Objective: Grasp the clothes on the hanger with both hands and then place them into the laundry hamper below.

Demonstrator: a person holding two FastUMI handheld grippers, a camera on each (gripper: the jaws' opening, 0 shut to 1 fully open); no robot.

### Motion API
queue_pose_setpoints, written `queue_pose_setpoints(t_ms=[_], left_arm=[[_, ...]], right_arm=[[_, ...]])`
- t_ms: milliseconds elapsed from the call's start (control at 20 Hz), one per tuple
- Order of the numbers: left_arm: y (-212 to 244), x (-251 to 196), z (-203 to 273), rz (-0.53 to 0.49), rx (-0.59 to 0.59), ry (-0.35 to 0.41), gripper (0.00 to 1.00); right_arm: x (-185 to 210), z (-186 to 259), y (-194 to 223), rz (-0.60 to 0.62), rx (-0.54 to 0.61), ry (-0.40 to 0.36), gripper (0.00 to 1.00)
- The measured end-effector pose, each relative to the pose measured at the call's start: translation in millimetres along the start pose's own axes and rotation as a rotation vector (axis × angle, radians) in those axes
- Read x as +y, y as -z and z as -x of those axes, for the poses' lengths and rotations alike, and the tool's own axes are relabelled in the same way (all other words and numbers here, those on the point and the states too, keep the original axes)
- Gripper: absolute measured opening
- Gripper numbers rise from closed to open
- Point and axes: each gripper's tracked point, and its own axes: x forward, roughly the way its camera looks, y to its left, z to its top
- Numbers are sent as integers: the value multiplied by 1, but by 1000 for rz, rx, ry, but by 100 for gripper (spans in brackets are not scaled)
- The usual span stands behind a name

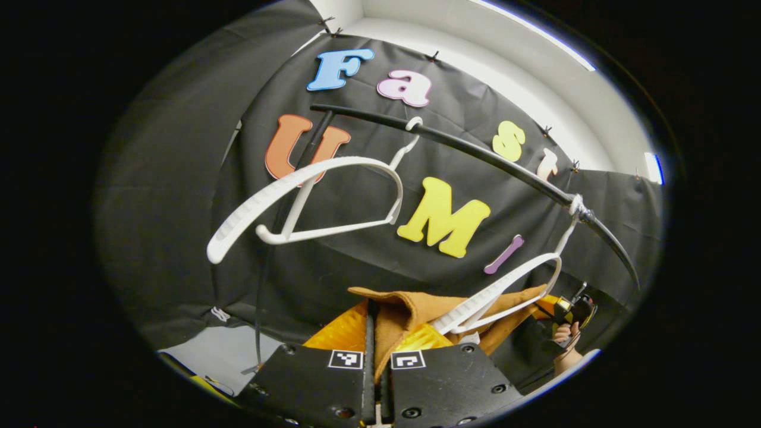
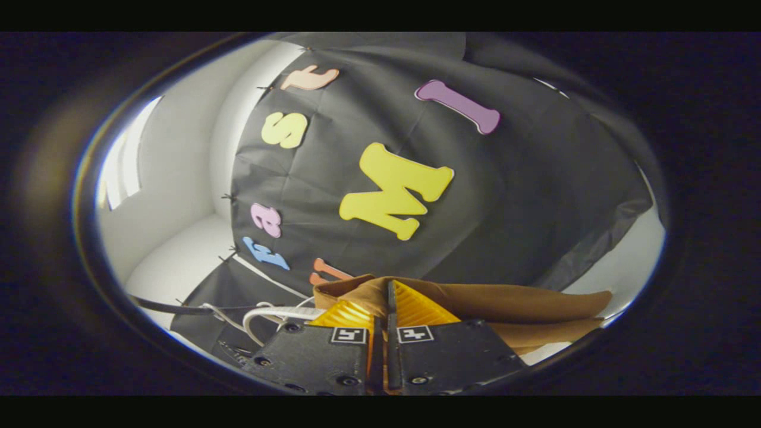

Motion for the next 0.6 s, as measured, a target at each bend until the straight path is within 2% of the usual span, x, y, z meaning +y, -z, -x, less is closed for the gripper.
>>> queue_pose_setpoints(t_ms=[150,350,400,600], left_arm=[[13,11,2,15,21,-12,3],[44,24,15,-7,72,-55,3],[50,23,18,-24,81,-58,3],[64,13,26,-66,104,-67,4]], right_arm=[[-13,6,11,10,19,30,5],[-44,12,42,76,79,130,5],[-51,16,49,84,97,146,7],[-53,25,74,81,136,149,5]])
